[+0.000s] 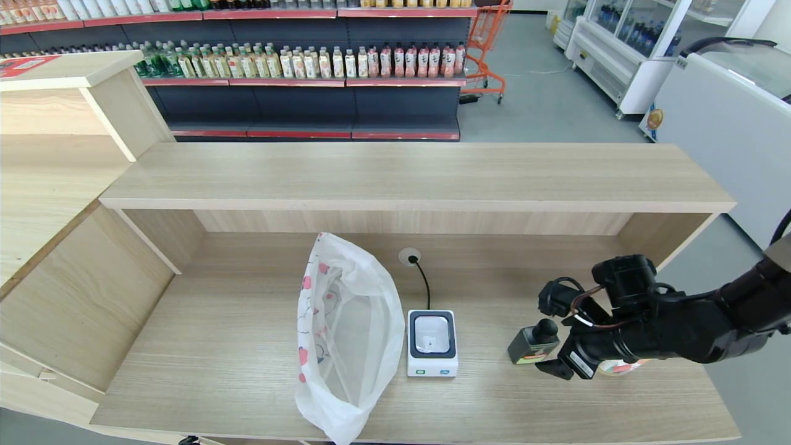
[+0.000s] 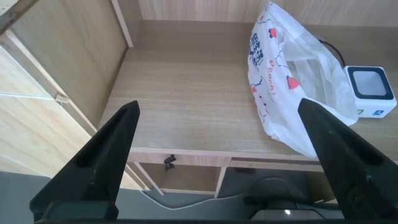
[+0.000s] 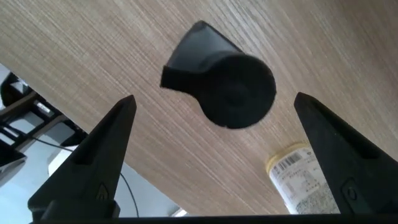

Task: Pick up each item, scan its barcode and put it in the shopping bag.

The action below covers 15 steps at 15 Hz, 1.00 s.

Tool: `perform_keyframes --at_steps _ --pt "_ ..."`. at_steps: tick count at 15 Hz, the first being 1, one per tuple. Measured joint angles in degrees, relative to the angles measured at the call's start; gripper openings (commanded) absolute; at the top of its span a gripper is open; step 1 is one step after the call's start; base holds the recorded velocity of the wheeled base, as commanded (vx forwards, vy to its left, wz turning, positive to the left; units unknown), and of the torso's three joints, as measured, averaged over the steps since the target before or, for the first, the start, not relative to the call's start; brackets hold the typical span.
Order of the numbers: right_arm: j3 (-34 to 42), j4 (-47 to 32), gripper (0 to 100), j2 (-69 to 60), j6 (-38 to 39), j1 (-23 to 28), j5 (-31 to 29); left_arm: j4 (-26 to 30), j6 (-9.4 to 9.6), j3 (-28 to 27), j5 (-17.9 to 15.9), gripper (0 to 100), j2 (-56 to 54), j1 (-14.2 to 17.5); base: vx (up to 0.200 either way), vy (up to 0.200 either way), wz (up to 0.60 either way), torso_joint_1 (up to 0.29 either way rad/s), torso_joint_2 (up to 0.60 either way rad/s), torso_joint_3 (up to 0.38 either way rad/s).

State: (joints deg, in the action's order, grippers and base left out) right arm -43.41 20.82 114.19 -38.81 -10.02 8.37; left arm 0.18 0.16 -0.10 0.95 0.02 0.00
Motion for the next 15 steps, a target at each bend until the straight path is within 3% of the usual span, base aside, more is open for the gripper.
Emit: perform_keyframes --at_steps 7,8,15 --pt "-4.4 2.6 100 6.6 -2.0 -2.4 3.0 0.0 0.02 0.0 0.0 100 0.0 0.0 0.0 0.0 0.0 0.0 0.0 0.0" --pt "-4.4 2.9 0 7.1 -2.3 -2.4 3.0 0.0 0.02 0.0 0.0 100 0.0 0.0 0.0 0.0 0.0 0.0 0.0 0.0" --pt "-5.4 4.5 0 9.6 -2.7 -2.8 4.3 0.0 0.02 0.0 0.0 100 0.0 0.0 0.0 0.0 0.0 0.0 0.0 0.0"
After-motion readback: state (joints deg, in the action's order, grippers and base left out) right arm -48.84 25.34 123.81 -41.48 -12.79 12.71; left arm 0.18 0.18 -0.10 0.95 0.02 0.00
